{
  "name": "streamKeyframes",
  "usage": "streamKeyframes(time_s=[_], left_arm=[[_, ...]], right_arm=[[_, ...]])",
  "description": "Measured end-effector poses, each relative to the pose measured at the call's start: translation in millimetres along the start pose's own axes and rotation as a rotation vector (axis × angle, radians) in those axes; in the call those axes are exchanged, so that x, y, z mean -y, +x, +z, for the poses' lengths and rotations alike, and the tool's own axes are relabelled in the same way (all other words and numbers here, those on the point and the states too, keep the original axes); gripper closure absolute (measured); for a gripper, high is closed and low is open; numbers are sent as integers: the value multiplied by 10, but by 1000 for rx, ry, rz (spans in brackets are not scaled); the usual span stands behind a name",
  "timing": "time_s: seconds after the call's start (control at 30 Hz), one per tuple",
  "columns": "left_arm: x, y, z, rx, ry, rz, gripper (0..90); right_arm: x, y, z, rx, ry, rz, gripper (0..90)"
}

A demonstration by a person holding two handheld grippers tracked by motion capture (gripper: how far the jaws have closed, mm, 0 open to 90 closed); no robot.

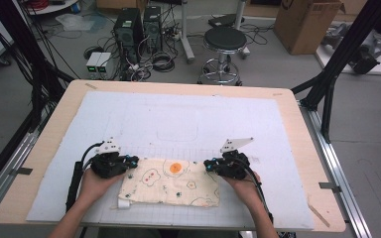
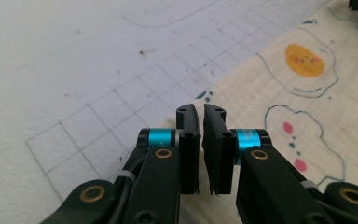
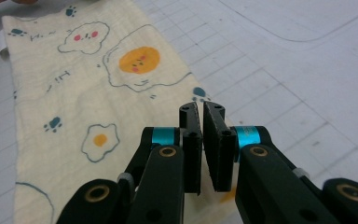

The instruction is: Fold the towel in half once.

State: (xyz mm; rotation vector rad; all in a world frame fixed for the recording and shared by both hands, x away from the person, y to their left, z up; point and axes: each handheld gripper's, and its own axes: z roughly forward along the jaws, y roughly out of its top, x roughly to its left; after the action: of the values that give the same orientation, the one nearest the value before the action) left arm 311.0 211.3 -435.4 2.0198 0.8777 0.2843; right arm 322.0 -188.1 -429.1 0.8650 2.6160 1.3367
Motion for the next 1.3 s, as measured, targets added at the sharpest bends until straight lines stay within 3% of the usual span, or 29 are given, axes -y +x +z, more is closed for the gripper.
streamKeyframes(time_s=[0.17, 0.37, 0.8, 1.0, 1.3], left_arm=[[24, 21, 23, -25, 45, 18, 843], [53, 37, 44, -33, 62, 24, 843], [82, 57, 25, -10, 41, 0, 814], [33, -1, -22, 20, -30, -26, 801], [67, 14, 21, 6, 46, -8, 789]], right_arm=[[17, 5, 58, -22, 33, 7, 859], [79, -6, 93, 8, 90, 11, 858], [193, -87, -78, 36, 68, 57, 845], [62, 0, -85, 25, -6, 31, 814], [15, 7, 100, -1, 27, 37, 804]])
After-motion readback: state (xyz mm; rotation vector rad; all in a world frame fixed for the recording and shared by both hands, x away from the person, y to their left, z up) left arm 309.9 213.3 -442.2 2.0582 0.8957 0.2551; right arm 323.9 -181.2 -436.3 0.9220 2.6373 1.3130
